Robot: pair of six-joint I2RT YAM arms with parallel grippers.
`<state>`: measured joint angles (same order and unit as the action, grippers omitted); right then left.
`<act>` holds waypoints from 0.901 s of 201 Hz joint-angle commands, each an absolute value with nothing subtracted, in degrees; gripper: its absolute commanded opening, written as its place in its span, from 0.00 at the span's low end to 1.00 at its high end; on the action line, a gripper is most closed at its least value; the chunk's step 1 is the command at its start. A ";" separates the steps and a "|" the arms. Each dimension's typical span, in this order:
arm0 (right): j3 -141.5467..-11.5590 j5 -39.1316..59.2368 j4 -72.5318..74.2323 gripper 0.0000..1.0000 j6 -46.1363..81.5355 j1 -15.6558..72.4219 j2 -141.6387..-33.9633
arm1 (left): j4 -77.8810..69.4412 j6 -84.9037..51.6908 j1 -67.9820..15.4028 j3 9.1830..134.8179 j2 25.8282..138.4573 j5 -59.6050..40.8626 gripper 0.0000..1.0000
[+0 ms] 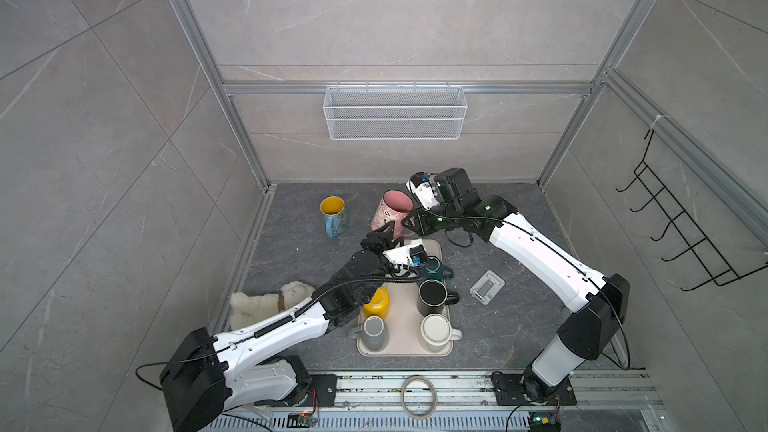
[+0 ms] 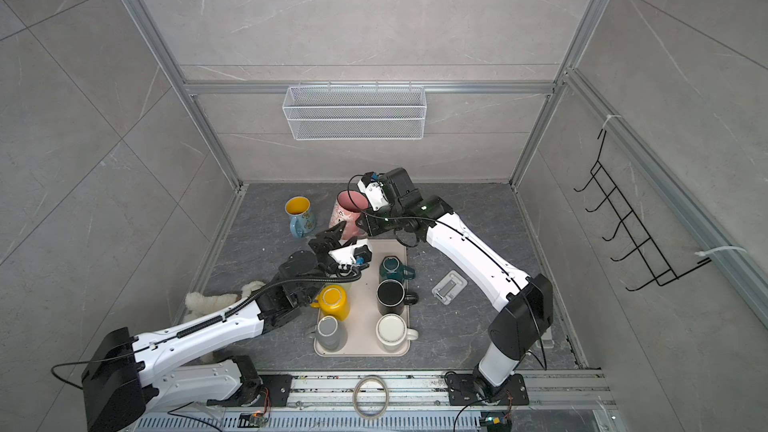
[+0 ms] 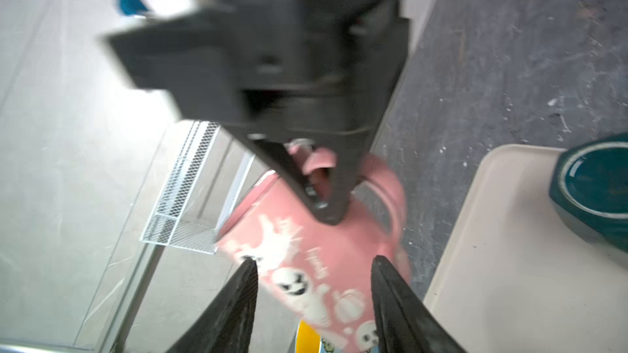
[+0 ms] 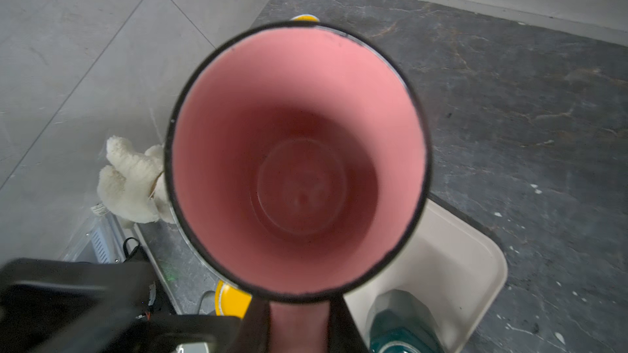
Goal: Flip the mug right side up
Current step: 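Grip the pink mug's rim with the right gripper while the left holds the handle, then carry the pink mug beyond the tray with the right gripper while the left withdraws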
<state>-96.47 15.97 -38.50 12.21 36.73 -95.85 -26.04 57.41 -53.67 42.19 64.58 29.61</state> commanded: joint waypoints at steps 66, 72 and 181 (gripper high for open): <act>-109.07 9.85 -32.37 0.00 17.98 36.99 -107.67 | -15.60 39.91 -52.29 46.52 56.08 40.42 0.65; -109.93 9.35 -32.21 0.00 18.26 37.08 -108.81 | -12.96 36.52 -51.27 47.34 55.84 40.43 0.65; -142.80 3.71 -44.09 0.00 16.29 40.42 -136.40 | 4.91 5.58 -35.96 50.68 53.28 24.66 0.66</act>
